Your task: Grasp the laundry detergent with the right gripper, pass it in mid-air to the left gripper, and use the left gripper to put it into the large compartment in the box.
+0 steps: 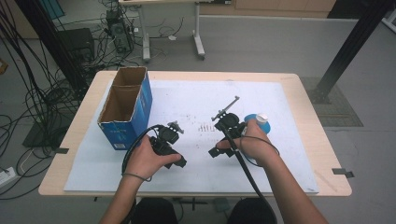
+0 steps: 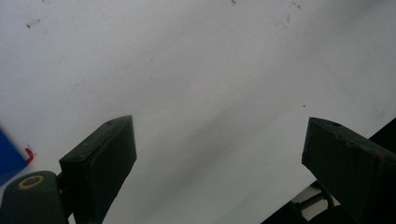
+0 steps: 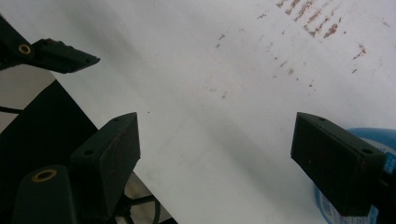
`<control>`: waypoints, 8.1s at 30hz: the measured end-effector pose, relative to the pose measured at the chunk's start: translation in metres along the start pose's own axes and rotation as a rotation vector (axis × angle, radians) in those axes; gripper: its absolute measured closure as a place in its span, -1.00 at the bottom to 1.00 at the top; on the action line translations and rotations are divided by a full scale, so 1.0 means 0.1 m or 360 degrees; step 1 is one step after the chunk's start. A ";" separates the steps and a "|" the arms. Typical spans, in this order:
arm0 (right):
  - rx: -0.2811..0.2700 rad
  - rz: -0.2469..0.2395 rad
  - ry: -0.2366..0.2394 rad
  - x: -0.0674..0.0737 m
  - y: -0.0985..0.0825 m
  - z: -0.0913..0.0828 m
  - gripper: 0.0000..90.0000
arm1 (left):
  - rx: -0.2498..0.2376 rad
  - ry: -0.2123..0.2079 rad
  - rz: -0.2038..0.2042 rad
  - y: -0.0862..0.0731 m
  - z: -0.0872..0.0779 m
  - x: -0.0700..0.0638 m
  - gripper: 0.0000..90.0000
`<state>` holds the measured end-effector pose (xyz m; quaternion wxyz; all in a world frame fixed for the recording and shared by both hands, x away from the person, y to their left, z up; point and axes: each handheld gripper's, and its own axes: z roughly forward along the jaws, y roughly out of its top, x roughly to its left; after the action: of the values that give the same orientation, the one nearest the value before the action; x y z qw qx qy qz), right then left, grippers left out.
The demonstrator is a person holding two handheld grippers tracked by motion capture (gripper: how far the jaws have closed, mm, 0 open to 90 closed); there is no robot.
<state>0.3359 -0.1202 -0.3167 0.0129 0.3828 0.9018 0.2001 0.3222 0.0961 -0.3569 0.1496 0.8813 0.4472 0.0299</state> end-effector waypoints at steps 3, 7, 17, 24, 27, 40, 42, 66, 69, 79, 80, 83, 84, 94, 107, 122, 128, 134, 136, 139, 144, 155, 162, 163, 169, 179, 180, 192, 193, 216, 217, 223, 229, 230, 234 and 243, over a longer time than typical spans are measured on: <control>-0.0008 0.0006 0.0008 0.01 -0.05 -0.01 -0.66 | 0.0004 0.0001 -0.0006 -0.01 -0.01 0.01 -0.77; -0.0013 0.0005 0.0016 0.03 -0.13 -0.02 -0.66 | 0.0010 0.0012 -0.0004 -0.01 -0.02 0.01 -0.77; -0.0033 0.0022 0.0047 0.05 -0.30 0.02 -0.66 | -0.0002 0.0012 -0.0005 0.01 -0.05 -0.02 -0.77; -0.0037 0.0039 0.0056 0.06 -0.44 0.04 -0.66 | -0.0009 -0.0015 -0.0007 0.00 -0.05 -0.02 -0.77; -0.0026 0.0046 0.0058 0.05 -0.54 0.05 -0.66 | -0.0014 -0.0016 -0.0015 -0.01 -0.06 -0.02 -0.77; -0.0014 0.0117 0.0023 -0.09 -0.86 0.06 -0.66 | -0.0021 -0.0017 -0.0011 -0.02 -0.09 -0.02 -0.77; -0.0006 0.0137 0.0016 -0.11 -0.91 0.05 -0.66 | -0.0030 -0.0020 -0.0018 -0.03 -0.10 -0.02 -0.77; -0.0013 0.0247 -0.0081 -0.46 -1.26 -0.11 -0.68 | -0.0041 -0.0028 -0.0018 -0.02 -0.15 -0.04 -0.77; -0.0012 0.0245 -0.0099 -0.51 -1.26 -0.12 -0.68 | -0.0042 -0.0025 -0.0021 -0.02 -0.16 -0.04 -0.77; 0.0002 0.0258 -0.0131 -0.67 -1.30 -0.12 -0.68 | -0.0039 -0.0026 -0.0039 -0.03 -0.16 -0.03 -0.78; -0.0001 0.0263 -0.0135 -0.69 -1.30 -0.12 -0.68 | -0.0041 -0.0027 -0.0040 -0.03 -0.16 -0.03 -0.78; 0.0001 0.0267 -0.0135 -0.70 -1.30 -0.12 -0.68 | -0.0044 -0.0025 -0.0042 -0.03 -0.17 -0.03 -0.78; 0.0001 0.0268 -0.0141 -0.73 -1.31 -0.11 -0.69 | -0.0045 -0.0025 -0.0043 -0.03 -0.17 -0.04 -0.78; -0.0101 0.0279 -0.0167 -0.86 -1.35 -0.07 -0.68 | -0.0034 -0.0029 -0.0040 0.00 -0.19 -0.05 -0.78; -0.0232 0.0234 -0.0172 -0.86 -1.38 0.07 -0.70 | -0.0024 -0.0034 -0.0045 0.00 -0.20 -0.06 -0.78; -0.0475 0.0209 -0.0220 -0.90 -1.48 0.19 -0.70 | -0.0006 -0.0044 -0.0041 -0.01 -0.17 -0.07 -0.78; -0.0609 0.0156 -0.0207 -0.94 -1.51 0.25 -0.70 | -0.0012 -0.0062 -0.0027 0.02 -0.17 -0.06 -0.78; -0.0786 0.0096 -0.0206 -0.99 -1.56 0.30 -0.71 | -0.0045 -0.0060 -0.0029 0.06 -0.22 -0.03 -0.78; -0.0854 0.0087 -0.0192 -1.00 -1.57 0.30 -0.72 | -0.0042 -0.0054 -0.0034 0.06 -0.22 -0.01 -0.78; -0.0898 0.0077 -0.0177 -1.00 -1.58 0.30 -0.72 | -0.0043 -0.0049 -0.0032 0.07 -0.22 0.00 -0.78; -0.0980 0.0062 -0.0170 -0.97 -1.60 0.37 -0.73 | -0.0045 -0.0049 -0.0025 0.07 -0.20 0.02 -0.78; -0.1221 0.0091 -0.0225 -0.91 -1.67 0.55 -0.83 | -0.0010 -0.0062 -0.0010 0.03 -0.11 0.03 -0.78; -0.1326 0.0096 -0.0262 -0.90 -1.65 0.56 -0.87 | -0.0014 -0.0071 -0.0010 0.05 -0.10 0.01 -0.78; -0.1327 0.0099 -0.0268 -0.90 -1.65 0.56 -0.87 | -0.0014 -0.0071 -0.0010 0.05 -0.10 0.01 -0.78; -0.1379 0.0116 -0.0296 -0.91 -1.65 0.56 -0.88 | -0.0006 -0.0068 0.0012 0.08 -0.12 -0.02 -0.78; -0.1401 0.0111 -0.0323 -0.90 -1.58 0.59 -0.89 | -0.0009 -0.0065 0.0002 0.07 -0.12 0.01 -0.78; -0.1406 0.0104 -0.0322 -0.90 -1.57 0.59 -0.89 | -0.0008 -0.0068 0.0002 0.07 -0.12 0.01 -0.78; -0.1442 0.0097 -0.0350 -0.92 -1.45 0.60 -0.89 | -0.0013 -0.0083 0.0007 0.06 -0.13 0.00 -0.78; -0.1446 0.0103 -0.0354 -0.92 -1.44 0.61 -0.90 | -0.0016 -0.0084 0.0008 0.06 -0.13 0.00 -0.78; -0.1480 0.0119 -0.0364 -0.92 -1.35 0.65 -0.89 | -0.0012 -0.0083 0.0023 0.07 -0.14 -0.01 -0.78; -0.1482 0.0121 -0.0362 -0.92 -1.35 0.65 -0.89 | -0.0011 -0.0081 0.0021 0.07 -0.14 -0.01 -0.78; -0.1485 0.0121 -0.0356 -0.92 -1.35 0.65 -0.90 | -0.0016 -0.0080 0.0025 0.07 -0.14 -0.02 -0.78; -0.1483 0.0122 -0.0357 -0.92 -1.35 0.65 -0.89 | -0.0011 -0.0079 0.0022 0.06 -0.14 -0.01 -0.78; -0.1486 0.0124 -0.0360 -0.92 -1.35 0.64 -0.89 | -0.0008 -0.0080 0.0022 0.06 -0.14 -0.01 -0.78; -0.1483 0.0123 -0.0359 -0.92 -1.35 0.65 -0.89 | -0.0012 -0.0090 0.0024 0.06 -0.13 -0.01 -0.78; -0.1485 0.0124 -0.0360 -0.91 -1.36 0.65 -0.89 | -0.0013 -0.0092 0.0035 0.07 -0.13 -0.01 -0.78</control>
<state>0.3187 -0.2461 -0.4383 0.2738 0.3890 0.6937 0.5408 0.3248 0.0939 -0.3423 0.1657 0.8861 0.4329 0.0077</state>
